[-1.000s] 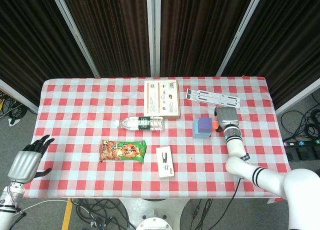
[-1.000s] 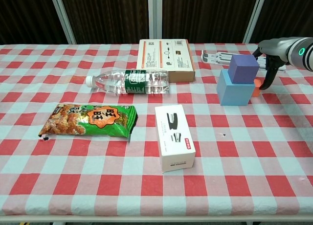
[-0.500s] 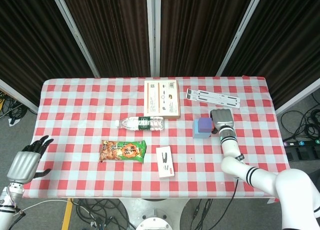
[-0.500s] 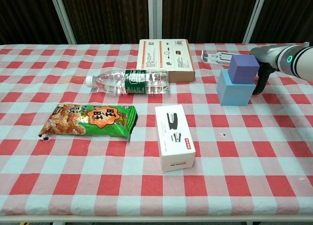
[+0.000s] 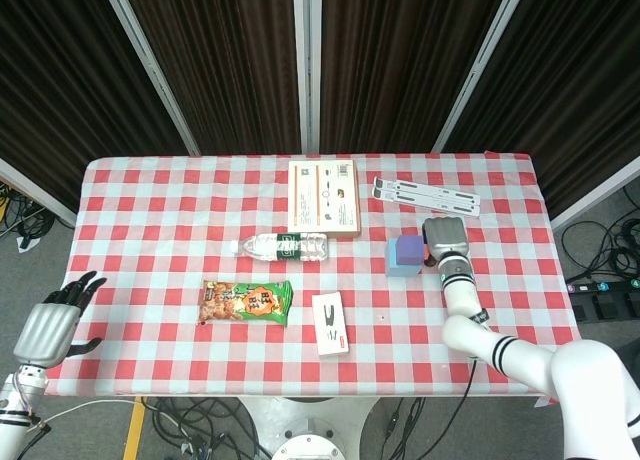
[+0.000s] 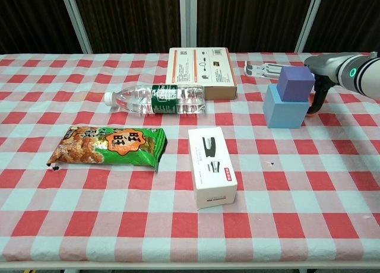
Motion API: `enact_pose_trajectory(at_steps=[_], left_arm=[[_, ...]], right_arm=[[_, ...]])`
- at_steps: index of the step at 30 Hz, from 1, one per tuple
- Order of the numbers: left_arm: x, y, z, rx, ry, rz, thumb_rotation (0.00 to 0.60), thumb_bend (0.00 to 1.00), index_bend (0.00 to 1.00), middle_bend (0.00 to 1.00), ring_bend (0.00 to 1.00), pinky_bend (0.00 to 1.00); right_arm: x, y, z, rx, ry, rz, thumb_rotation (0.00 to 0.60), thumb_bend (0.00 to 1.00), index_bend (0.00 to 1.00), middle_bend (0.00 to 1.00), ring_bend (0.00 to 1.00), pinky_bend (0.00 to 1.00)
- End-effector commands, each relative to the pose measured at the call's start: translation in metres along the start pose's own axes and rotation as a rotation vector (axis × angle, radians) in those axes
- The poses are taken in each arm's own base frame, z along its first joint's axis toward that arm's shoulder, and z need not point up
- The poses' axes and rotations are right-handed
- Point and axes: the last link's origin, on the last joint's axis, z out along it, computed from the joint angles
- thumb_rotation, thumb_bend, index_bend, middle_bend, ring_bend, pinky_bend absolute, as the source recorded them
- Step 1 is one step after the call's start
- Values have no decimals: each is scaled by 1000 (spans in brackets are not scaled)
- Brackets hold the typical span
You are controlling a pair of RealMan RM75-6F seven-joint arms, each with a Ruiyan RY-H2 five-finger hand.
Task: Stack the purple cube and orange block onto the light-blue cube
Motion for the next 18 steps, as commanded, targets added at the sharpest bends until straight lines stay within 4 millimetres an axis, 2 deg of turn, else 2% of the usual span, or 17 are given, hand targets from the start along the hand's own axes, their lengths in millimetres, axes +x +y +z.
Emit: enact_pose_trajectory(at_steps=[1,5,10,14,18], left_arm=[[0,0,0,2,-2,-1,600,0,190,202,203,330],[0,0,1,-1,-2,-3,600,0,190,201,203,330],[1,3,4,-11,6,-7,600,0,190,201,203,330],[3,6,4,-20,12,-5,600,0,190,202,203,330],[5,8,4,-24,16,-4,600,0,190,202,203,330]], right_arm=[[8,3,-4,4,22,0,600,68,567,1000,993,947],[35,8,-15,16,86,3,600,63,567,1000,993,947],[84,13,-43,32,182,-14,600,63,569,1000,993,947],[117,8,-68,52,213,1,600,63,570,1000,993,947],[135,-1,-79,54,216,-6,600,64,570,1000,993,947]])
